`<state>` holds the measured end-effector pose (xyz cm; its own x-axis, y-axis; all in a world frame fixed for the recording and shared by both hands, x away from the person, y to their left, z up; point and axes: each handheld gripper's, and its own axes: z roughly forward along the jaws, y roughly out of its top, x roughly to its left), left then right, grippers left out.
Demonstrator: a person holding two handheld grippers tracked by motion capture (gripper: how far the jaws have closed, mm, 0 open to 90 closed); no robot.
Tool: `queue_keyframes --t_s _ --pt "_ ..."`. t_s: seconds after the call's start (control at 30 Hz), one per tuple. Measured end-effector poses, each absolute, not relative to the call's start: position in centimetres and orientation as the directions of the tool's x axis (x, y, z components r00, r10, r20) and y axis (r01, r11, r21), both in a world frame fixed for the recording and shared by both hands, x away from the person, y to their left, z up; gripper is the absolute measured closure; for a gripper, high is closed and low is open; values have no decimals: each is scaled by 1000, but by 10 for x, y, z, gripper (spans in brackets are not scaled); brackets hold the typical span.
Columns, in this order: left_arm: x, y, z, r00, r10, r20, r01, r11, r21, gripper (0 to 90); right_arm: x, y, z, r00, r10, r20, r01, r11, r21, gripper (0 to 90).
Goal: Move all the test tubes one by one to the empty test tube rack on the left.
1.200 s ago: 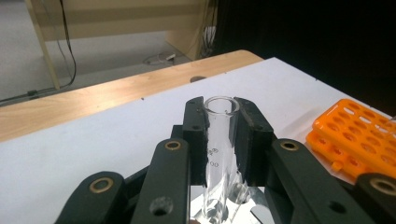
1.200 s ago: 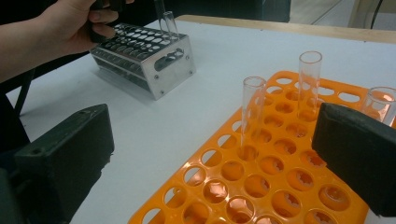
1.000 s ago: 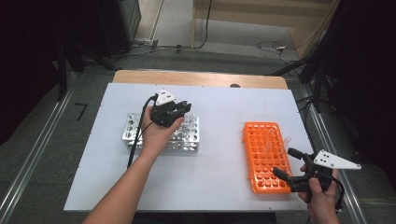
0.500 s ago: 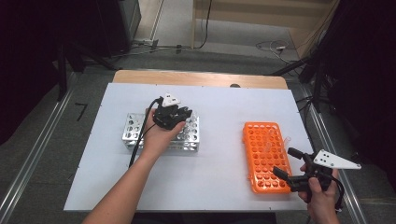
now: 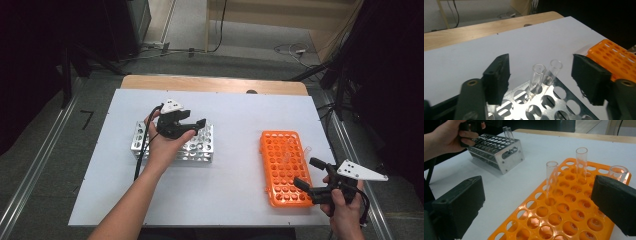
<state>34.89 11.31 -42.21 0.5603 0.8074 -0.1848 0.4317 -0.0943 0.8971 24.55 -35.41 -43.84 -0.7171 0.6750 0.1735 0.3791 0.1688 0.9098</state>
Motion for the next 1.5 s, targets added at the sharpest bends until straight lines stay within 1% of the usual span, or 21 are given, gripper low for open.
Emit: queue_keyframes --t_s 0.1,0.2,0.43,0.57,0.7,0.9,1.07,1.17,1.3,1.5 --pt "338 118 -419 578 793 -192 409 -78 909 172 247 -354 -438 -714 679 171 381 171 908 0" --pt "325 122 -414 594 785 -175 379 -81 922 99 250 -355 -438 -708 684 175 386 168 907 0" --pt "293 135 -409 609 777 -158 336 -72 939 2 259 -359 -436 -683 713 162 398 177 900 0" --pt "277 141 -410 624 771 -126 313 -99 945 0 267 -363 -435 -672 723 160 415 188 890 0" --pt "264 148 -412 621 773 -132 310 -87 947 0 273 -367 -431 -659 735 161 424 186 887 0" --pt "248 151 -417 616 777 -131 310 -86 947 0 293 -365 -421 -628 753 195 446 143 883 0" --pt "240 157 -423 609 780 -145 315 -70 947 0 308 -366 -422 -600 779 182 457 147 877 0" --pt "238 160 -427 604 784 -143 323 -77 943 0 315 -369 -429 -598 778 192 466 143 873 57" --pt "237 164 -430 595 788 -161 328 -55 943 0 320 -369 -440 -597 777 201 499 163 851 191" --pt "234 163 -435 596 787 -162 338 -63 939 0 320 -373 -459 -601 764 234 543 175 822 325"
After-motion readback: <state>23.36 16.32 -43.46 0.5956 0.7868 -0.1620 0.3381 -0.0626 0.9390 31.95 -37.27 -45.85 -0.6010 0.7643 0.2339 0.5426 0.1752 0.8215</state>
